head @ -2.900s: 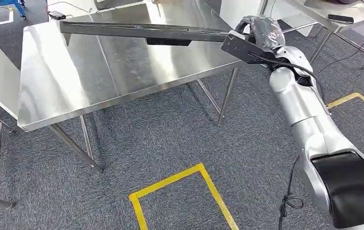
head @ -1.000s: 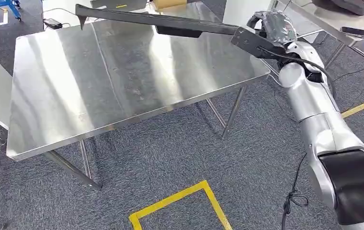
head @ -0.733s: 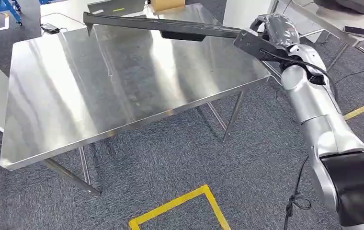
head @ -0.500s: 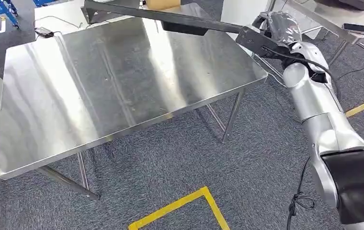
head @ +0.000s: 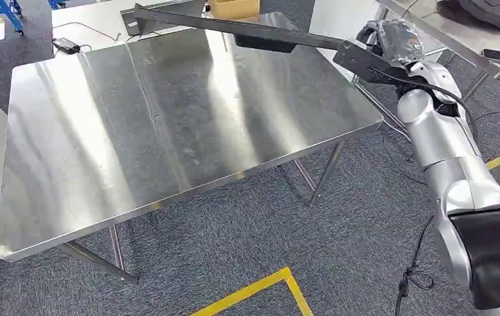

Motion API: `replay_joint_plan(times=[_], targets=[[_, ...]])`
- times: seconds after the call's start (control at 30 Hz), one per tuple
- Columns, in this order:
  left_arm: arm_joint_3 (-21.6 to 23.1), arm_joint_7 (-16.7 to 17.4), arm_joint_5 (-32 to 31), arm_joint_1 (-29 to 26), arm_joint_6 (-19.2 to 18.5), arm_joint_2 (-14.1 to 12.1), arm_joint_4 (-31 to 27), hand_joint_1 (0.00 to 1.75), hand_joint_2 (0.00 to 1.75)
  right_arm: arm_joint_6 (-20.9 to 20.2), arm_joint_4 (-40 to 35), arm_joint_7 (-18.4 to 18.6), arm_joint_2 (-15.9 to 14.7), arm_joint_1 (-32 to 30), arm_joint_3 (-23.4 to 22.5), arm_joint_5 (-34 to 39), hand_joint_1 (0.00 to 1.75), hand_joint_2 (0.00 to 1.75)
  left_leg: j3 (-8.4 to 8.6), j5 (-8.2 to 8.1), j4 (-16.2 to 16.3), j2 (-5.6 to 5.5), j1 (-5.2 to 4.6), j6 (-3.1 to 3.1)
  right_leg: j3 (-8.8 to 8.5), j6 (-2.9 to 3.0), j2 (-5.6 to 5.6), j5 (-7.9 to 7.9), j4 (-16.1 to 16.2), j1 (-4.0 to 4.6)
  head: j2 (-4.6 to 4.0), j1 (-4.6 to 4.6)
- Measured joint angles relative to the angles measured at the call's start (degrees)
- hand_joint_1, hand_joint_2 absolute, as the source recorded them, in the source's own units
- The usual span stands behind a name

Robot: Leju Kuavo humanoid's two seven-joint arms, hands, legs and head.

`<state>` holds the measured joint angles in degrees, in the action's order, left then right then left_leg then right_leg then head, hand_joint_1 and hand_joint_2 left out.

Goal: Take the parts from the cabinet and place them on the table.

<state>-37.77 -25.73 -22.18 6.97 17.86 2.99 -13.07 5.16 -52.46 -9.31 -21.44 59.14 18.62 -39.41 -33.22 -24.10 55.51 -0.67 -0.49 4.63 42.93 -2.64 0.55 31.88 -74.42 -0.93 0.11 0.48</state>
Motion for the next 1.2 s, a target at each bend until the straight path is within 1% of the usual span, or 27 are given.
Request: replay_joint_plan(times=[0.03, 0.1, 0.13, 0.17, 0.2, 0.27, 0.3, 0.33, 0.4, 0.47, 0.5, 0.53, 0.57, 0.63, 0.67, 0.7, 0.8, 0.83, 0.87, 0.93, 0.97, 1.0, 1.03, 1.07, 1.13, 1.17, 1.2], targets=[[0.0, 0.0, 0.0, 0.0, -0.1, 0.1, 0.0, 0.00, 1.75, 0.0, 0.1, 0.1, -0.4, -0.2, 0.0, -0.2, 1.75, 1.75, 0.42, -0.38, 0.0, -0.17, 0.00, -0.12, -0.05, -0.73, -0.02, -1.00, 1.6, -0.10, 0.00, 0.00], [0.0, 0.0, -0.1, 0.0, -0.2, 0.1, 0.0, 0.00, 1.75, 0.0, 0.3, 0.1, -1.0, -0.3, 0.0, -0.3, 1.75, 1.75, 1.53, -1.63, 0.5, -0.30, 0.12, -0.60, -3.46, -2.36, -0.19, -7.13, 12.1, -0.48, 0.00, 0.02], [0.0, 0.0, -0.1, 0.0, -0.2, 0.0, 0.0, 0.00, 1.75, 0.0, 0.3, 0.1, -1.3, -0.4, 0.0, -0.3, 1.75, 1.75, 1.69, -2.29, 0.8, -0.35, 0.04, -0.94, -5.14, -2.84, -0.45, -10.10, 16.8, -0.76, 0.00, 0.06], [0.0, 0.1, -0.1, 0.0, -0.2, 0.0, 0.0, 0.00, 1.75, 0.0, 0.6, 0.1, -1.6, -0.4, 0.0, -0.3, 1.75, 1.75, 2.04, -2.90, 1.4, -0.40, -0.17, -1.37, -4.99, -1.76, -0.64, -10.12, 18.0, -0.21, 0.00, 0.00], [0.0, 0.1, -0.1, 0.0, -0.1, -0.1, 0.0, 0.00, 1.75, 0.0, 0.7, 0.2, -1.6, -0.4, 0.1, -0.4, 1.75, 1.75, 1.67, -3.20, 1.3, -0.40, -0.30, -1.64, -5.83, -0.15, -0.68, -9.44, 17.9, 0.02, 0.00, 0.11], [0.0, 0.1, -0.2, 0.0, -0.1, -0.2, 0.0, 0.00, 1.75, 0.0, 0.8, 0.6, -2.1, -0.8, 0.0, -0.5, 1.75, 1.75, 1.93, -3.55, 1.5, -0.34, -0.39, -1.94, -5.81, 0.53, -0.57, -10.03, 17.8, -0.20, 0.00, -0.04], [0.0, 0.1, -0.2, 0.0, -0.1, -0.2, 0.0, 0.00, 1.75, 0.1, 0.8, 0.6, -2.2, -0.9, 0.0, -0.6, 1.75, 1.75, 2.08, -3.88, 1.6, -0.38, -0.33, -2.15, -6.30, 0.76, -0.34, -9.96, 17.8, -0.85, 0.00, -0.09], [0.0, 0.1, -0.3, 0.0, 0.0, -0.2, 0.0, 0.00, 1.75, 0.1, 0.9, 0.7, -2.2, -0.9, 0.0, -0.8, 1.75, 1.75, 1.22, -3.92, 3.0, -0.21, -0.24, -2.45, -6.85, 1.12, -0.36, -9.74, 17.9, -0.81, 0.00, 0.00], [0.0, 0.1, -0.5, 0.1, 0.0, -0.3, 0.0, 0.00, 1.75, 0.2, 1.1, 0.7, -2.3, -0.8, 0.1, -1.1, 1.75, 1.75, -3.31, -5.38, 10.8, 0.26, 0.21, -3.47, -7.52, 1.96, -0.37, -9.04, 17.9, -0.83, 0.00, -0.13], [0.0, 0.2, -0.5, 0.0, 0.0, -0.3, 0.0, 0.00, 1.75, 0.3, 1.4, 0.7, -2.2, -1.2, 0.2, -1.4, 1.75, 1.75, -9.05, -9.22, 18.9, 0.42, 0.63, -4.09, -8.06, 2.04, -0.26, -8.36, 17.9, -0.73, 0.00, -0.15], [0.0, 0.3, -0.5, 0.0, 0.0, -0.3, 0.0, 0.00, 1.75, 0.4, 1.6, 0.7, -2.3, -1.5, 0.2, -1.6, 1.75, 1.75, -10.70, -9.44, 20.2, 0.48, 0.72, -4.17, -8.40, 2.02, -0.20, -8.04, 17.9, -0.69, 0.00, -0.15], [0.0, 0.3, -0.5, 0.0, 0.0, -0.2, 0.0, 0.00, 1.75, 0.4, 1.9, 0.7, -2.3, -1.6, 0.2, -1.6, 1.75, 1.75, -11.03, -7.91, 18.9, 0.50, 0.73, -4.06, -8.87, 1.94, -0.15, -7.68, 17.9, -0.64, 0.00, -0.15], [0.0, 0.3, -0.5, 0.0, 0.0, -0.3, 0.0, 0.00, 1.75, 0.4, 2.0, 0.7, -2.3, -1.7, 0.2, -1.6, 1.75, 1.75, -9.94, -5.03, 15.3, 0.50, 0.72, -3.78, -9.49, 1.87, -0.12, -7.29, 17.9, -0.57, 0.00, -0.13], [0.0, 0.3, -0.5, 0.0, 0.0, -0.4, 0.0, 0.00, 1.75, 0.5, 2.2, 0.7, -2.2, -1.7, 0.3, -1.6, 1.75, 1.75, -5.64, 1.76, 4.9, 0.49, 0.43, -2.41, -10.82, 1.66, -0.11, -6.42, 18.0, -0.33, 0.00, -0.13], [0.0, 0.3, -0.5, 0.0, 0.0, -0.6, 0.0, 0.00, 1.75, 0.6, 2.3, 0.7, -2.3, -1.7, 0.3, -1.6, 1.75, 1.75, -4.40, 2.08, 2.4, 0.47, 0.12, -1.62, -11.22, 1.49, -0.10, -6.11, 18.1, -0.32, 0.00, -0.04], [0.1, 0.3, -0.6, 0.1, 0.0, -0.6, 0.0, 0.00, 1.75, 0.7, 2.4, 0.7, -2.3, -1.4, 0.3, -1.6, 1.75, 1.75, -4.09, 0.37, 1.6, 0.50, -0.11, -1.43, -11.18, 1.15, -0.03, -5.90, 18.3, -0.05, 0.00, -0.13], [0.1, 0.3, -0.6, 0.0, 0.0, -0.6, 0.0, 0.00, 1.75, 0.8, 2.5, 0.7, -2.4, -1.7, 0.3, -1.6, 1.75, 1.75, -2.50, 0.79, 0.6, 0.49, -0.39, -0.26, -12.01, -0.22, 0.01, -6.53, 17.8, 0.52, 0.00, -0.07], [0.0, 0.3, -0.6, 0.1, 0.0, -0.6, 0.0, 0.00, 1.75, 0.8, 2.5, 0.7, -2.6, -1.8, 0.2, -1.6, 1.75, 1.75, -1.29, 1.26, -0.2, 0.38, 0.02, -0.03, -11.29, -0.40, -0.08, -5.50, 17.1, 0.35, 0.00, -0.09], [0.1, 0.3, -0.6, 0.1, 0.0, -0.5, 0.0, 0.00, 1.75, 0.9, 2.6, 0.7, -2.6, -1.6, 0.2, -1.6, 1.75, 1.75, -0.78, 1.21, -0.2, 0.34, -0.19, 0.12, -10.72, -0.44, -0.11, -4.91, 15.2, 0.24, 0.00, 0.00], [0.1, 0.3, -0.6, 0.2, 0.0, -0.5, 0.0, 0.00, 1.75, 0.9, 2.7, 0.7, -2.7, -1.5, 0.2, -1.5, 1.75, 1.75, -0.59, 0.76, -0.1, 0.35, -0.20, 0.51, -5.45, 0.17, -0.10, -2.64, 6.5, 0.07, 0.00, 0.04], [0.1, 0.3, -0.6, 0.2, 0.0, -0.5, 0.0, 0.00, 1.75, 0.9, 2.8, 0.7, -2.7, -1.7, 0.2, -1.5, 1.75, 1.75, -0.51, 0.49, -0.1, 0.34, -0.20, 0.53, -2.63, 0.15, -0.10, -0.96, 2.5, 0.03, 0.00, 0.11], [0.1, 0.4, -0.6, 0.1, 0.0, -0.4, 0.0, 0.00, 1.75, 0.9, 2.9, 0.7, -2.7, -1.9, 0.3, -1.5, 1.75, 1.75, -0.34, 0.23, -0.1, 0.27, -0.21, 0.45, -0.71, -0.13, -0.10, -0.28, 0.3, 0.05, 0.00, 0.07], [0.1, 0.4, -0.6, 0.0, 0.0, -0.3, 0.0, 0.00, 1.75, 0.9, 3.1, 0.7, -2.7, -2.0, 0.2, -1.6, 1.75, 1.75, -0.04, -0.10, 0.0, 0.17, -0.23, 0.33, -0.08, -0.49, -0.13, -0.82, 0.8, -0.04, 0.00, 0.09], [0.1, 0.3, -0.6, 0.0, 0.0, -0.2, 0.0, 0.00, 1.75, 0.9, 3.2, 0.7, -2.8, -2.0, 0.3, -1.6, 1.75, 1.75, 0.30, -0.54, 0.2, 0.08, -0.19, 0.16, -0.84, -0.93, -0.14, -2.70, 3.9, -0.18, 0.00, 0.09], [0.1, 0.3, -0.6, 0.1, 0.0, -0.1, 0.0, 0.00, 1.75, 0.9, 3.2, 0.7, -2.9, -1.9, 0.2, -1.6, 1.75, 1.75, 1.01, -1.78, 1.0, -0.02, 0.02, -0.45, -5.08, -2.79, -0.25, -8.88, 15.0, -0.66, 0.00, 0.09], [0.1, 0.3, -0.6, 0.0, 0.0, -0.3, 0.0, 0.00, 1.75, 0.9, 3.3, 0.5, -2.9, -2.0, 0.3, -1.5, 1.75, 1.75, 1.19, -2.38, 1.3, -0.06, -0.07, -0.89, -5.87, -2.84, -0.50, -10.00, 17.4, -0.71, 0.00, 0.09], [0.1, 0.3, -0.6, 0.1, -0.1, -0.3, 0.0, 0.00, 1.75, 1.0, 3.5, 0.4, -2.8, -2.0, 0.3, -1.4, 1.75, 1.75, 1.07, -2.62, 1.5, -0.12, -0.30, -1.19, -5.65, -1.35, -0.68, -8.14, 17.9, -0.03, 0.00, 0.15]])
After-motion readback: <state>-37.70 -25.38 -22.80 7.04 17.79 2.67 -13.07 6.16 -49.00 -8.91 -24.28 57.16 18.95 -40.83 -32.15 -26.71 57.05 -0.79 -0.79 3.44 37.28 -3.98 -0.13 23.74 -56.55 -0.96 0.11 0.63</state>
